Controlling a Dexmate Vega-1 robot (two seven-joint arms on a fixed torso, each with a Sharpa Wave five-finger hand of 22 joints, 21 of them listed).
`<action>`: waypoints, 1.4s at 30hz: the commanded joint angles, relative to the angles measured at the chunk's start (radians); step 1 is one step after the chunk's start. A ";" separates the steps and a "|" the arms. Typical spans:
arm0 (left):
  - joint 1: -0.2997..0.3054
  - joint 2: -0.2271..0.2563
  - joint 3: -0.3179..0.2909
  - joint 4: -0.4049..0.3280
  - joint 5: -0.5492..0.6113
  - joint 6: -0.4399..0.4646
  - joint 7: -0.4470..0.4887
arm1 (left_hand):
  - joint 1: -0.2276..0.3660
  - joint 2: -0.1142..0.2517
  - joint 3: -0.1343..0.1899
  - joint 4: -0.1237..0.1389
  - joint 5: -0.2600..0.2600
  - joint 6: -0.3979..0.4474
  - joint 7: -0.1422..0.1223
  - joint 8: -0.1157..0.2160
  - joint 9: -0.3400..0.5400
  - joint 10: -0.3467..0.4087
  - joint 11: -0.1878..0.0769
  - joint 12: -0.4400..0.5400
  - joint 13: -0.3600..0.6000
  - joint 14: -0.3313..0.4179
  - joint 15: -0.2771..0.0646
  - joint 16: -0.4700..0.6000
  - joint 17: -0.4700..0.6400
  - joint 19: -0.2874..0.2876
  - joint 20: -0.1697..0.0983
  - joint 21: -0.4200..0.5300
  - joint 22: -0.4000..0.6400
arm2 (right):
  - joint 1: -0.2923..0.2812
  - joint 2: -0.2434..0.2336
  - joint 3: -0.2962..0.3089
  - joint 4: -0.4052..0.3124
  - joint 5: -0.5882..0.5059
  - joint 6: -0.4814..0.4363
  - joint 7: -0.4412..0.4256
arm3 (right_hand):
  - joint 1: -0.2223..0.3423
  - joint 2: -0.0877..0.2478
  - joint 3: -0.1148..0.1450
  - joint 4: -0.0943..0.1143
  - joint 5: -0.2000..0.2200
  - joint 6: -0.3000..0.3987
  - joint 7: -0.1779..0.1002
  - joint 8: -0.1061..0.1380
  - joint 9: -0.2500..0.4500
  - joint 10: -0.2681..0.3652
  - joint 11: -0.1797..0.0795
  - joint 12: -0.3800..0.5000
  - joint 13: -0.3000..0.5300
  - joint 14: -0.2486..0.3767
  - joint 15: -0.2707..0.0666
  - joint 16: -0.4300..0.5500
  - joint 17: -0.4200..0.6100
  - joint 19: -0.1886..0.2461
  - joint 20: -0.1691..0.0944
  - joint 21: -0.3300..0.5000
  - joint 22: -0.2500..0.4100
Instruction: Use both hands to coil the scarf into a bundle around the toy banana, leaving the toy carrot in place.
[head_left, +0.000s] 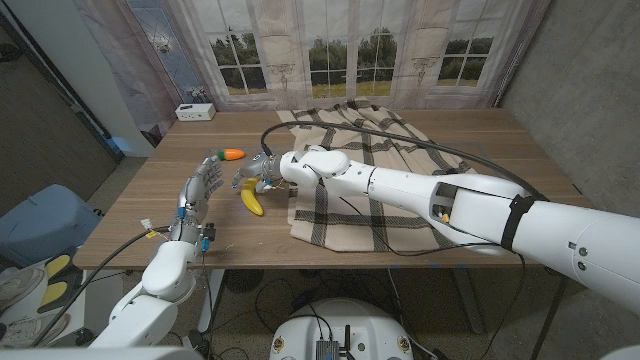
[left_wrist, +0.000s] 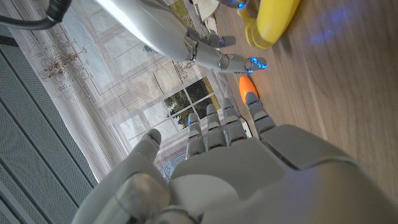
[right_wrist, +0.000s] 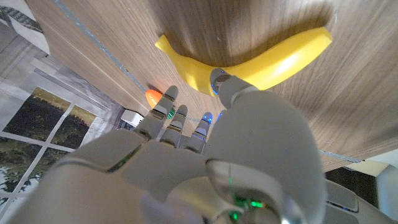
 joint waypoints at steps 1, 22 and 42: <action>-0.002 0.000 -0.006 0.000 -0.006 0.014 -0.008 | -0.009 -0.003 0.001 0.008 0.007 0.006 0.000 -0.002 0.006 0.009 0.004 -0.003 0.005 0.006 0.000 -0.005 0.002 -0.001 0.002 -0.004 0.006 | 0.023 0.059 -0.043 0.095 -0.021 0.004 0.011 | 0.024 0.009 -0.009 0.003 0.002 0.027 0.000 0.007 0.004 0.011 -0.005 0.004 0.002 -0.014 -0.095 0.002 0.003 -0.003 -0.011 -0.004 0.003; -0.052 0.019 0.011 0.019 -0.014 0.032 -0.036 | -0.016 -0.003 -0.002 0.014 0.010 0.006 -0.001 -0.003 0.006 0.013 0.001 -0.007 0.005 0.008 -0.001 -0.007 0.002 0.000 0.002 -0.009 0.006 | 0.023 0.057 -0.063 0.139 0.014 -0.110 0.062 | -0.135 -0.022 -0.193 0.072 0.008 0.197 0.079 0.028 0.001 0.198 0.116 0.054 0.007 0.243 -0.128 0.132 0.047 0.139 0.013 0.041 0.003; -0.073 0.029 0.031 0.000 -0.003 0.071 -0.014 | -0.017 -0.002 -0.001 0.017 0.012 0.006 -0.001 -0.003 0.006 0.012 0.001 -0.011 0.005 0.011 -0.001 -0.009 0.000 0.003 0.001 -0.013 0.006 | -0.036 -0.051 0.011 0.056 0.034 -0.043 -0.173 | 0.110 0.020 -0.293 0.016 0.013 0.676 0.142 0.145 0.063 0.716 0.162 0.359 0.186 0.782 -0.188 0.631 0.506 0.373 -0.034 0.200 0.047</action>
